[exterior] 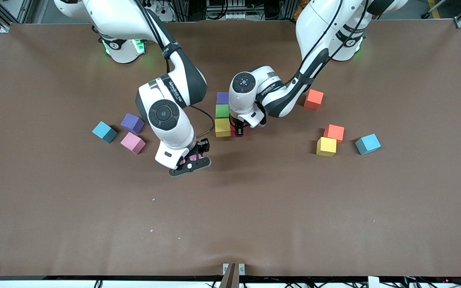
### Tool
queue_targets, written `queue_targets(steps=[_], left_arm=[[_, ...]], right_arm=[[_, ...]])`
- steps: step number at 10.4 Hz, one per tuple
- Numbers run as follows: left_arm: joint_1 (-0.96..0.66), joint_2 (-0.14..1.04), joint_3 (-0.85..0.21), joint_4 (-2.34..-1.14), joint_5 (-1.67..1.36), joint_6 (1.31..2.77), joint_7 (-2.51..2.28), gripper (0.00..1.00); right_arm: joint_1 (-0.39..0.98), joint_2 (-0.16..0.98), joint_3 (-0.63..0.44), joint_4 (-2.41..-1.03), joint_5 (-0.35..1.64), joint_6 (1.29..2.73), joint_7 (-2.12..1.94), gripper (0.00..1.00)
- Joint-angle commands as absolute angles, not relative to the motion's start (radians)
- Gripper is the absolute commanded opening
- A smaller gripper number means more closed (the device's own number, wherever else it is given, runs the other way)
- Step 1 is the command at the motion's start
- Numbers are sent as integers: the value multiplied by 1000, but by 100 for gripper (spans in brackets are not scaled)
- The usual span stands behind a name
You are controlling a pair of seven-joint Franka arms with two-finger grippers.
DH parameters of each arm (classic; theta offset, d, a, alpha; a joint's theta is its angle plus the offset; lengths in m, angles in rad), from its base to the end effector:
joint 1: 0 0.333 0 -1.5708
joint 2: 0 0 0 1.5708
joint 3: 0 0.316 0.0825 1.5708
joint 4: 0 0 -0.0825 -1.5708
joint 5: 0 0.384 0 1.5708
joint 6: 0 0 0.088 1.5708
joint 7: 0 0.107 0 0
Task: Arrange 11 blocks into digit 3
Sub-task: 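Set pink below yellow with the left gripper while the right holds lavender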
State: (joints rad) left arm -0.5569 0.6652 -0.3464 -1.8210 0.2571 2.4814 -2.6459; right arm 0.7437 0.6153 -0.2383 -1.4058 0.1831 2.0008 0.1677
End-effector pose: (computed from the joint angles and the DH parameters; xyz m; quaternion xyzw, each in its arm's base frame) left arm 0.4147 -0.5033 0.1916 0.6909 0.7221 -0.0285 0.0182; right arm 0.6054 0.3853 0.3507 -0.9884 -0.1509 0.0059 0.0136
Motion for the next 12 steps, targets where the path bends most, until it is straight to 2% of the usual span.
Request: queue_targets(steps=[1,2,5,12], left_arm=[[-560,669,-347,-1822,293,2496,-2660,46],[-561,669,-347,-1822,291,2496,-2652,99],[-558,652,-347,-1828,293,2487,-2654,100],[-531,433,-351,-1966,290,2464,-2616,100]], right_arm=[[752,612,-242,-1410,184,2000,190,22],[752,612,-242,-1410,186,2000,192,22],[753,612,-241,-1410,187,2003,230,22],[794,637,-241,-1416,187,2045,372,22]])
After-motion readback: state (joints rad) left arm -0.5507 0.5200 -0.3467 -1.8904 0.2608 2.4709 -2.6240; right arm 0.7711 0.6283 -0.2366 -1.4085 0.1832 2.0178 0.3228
